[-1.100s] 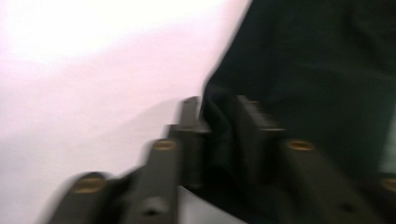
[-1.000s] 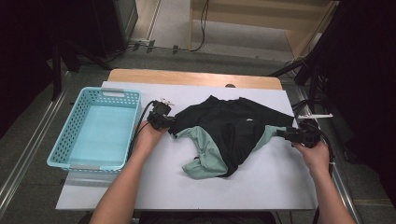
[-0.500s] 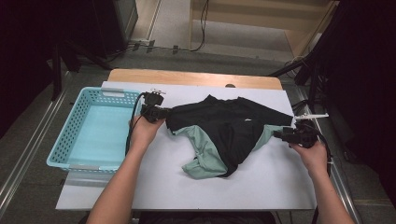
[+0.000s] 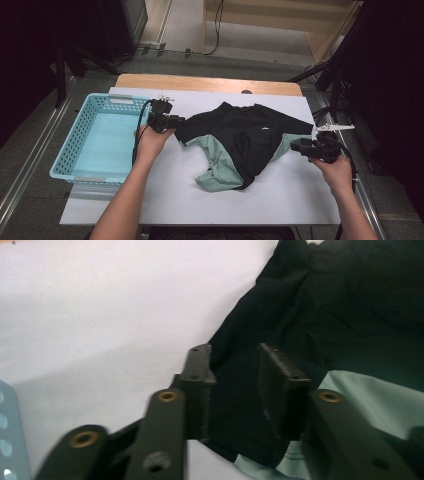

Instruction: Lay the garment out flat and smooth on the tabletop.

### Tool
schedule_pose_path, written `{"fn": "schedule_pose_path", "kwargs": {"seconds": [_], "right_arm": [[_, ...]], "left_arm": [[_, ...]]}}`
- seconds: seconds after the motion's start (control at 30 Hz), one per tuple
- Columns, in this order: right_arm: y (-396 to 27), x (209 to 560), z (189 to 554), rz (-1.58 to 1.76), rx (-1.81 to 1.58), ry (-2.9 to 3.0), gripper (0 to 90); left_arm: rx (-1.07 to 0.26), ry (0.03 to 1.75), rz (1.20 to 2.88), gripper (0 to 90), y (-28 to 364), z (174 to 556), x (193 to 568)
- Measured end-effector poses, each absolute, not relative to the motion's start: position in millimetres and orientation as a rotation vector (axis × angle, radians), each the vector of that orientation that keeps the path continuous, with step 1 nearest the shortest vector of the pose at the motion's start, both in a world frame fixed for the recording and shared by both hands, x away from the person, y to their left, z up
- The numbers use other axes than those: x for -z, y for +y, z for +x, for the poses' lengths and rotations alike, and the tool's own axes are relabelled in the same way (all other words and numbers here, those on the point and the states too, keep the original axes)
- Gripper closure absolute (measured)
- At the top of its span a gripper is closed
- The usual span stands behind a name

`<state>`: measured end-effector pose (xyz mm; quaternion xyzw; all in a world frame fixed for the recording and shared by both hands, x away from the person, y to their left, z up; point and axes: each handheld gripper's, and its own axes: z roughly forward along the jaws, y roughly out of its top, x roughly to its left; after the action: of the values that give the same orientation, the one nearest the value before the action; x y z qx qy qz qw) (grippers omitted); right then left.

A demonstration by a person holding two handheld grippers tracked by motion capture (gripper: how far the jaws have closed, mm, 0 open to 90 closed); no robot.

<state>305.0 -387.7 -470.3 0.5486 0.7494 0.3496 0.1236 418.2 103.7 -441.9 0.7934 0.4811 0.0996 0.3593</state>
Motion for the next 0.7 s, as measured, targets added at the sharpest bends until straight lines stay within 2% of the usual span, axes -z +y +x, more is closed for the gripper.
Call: {"fn": "schedule_pose_path", "kwargs": {"seconds": [0.53,0.7], "right_arm": [[-361,461,277,1.493,-1.056,2.278,40.4],[-357,462,272,1.477,-1.052,2.299,40.3]], "left_arm": [[-0.095,1.100,2.071,40.9,94,397,438],[-0.087,1.061,2.108,39.3,87,386,439]]}}
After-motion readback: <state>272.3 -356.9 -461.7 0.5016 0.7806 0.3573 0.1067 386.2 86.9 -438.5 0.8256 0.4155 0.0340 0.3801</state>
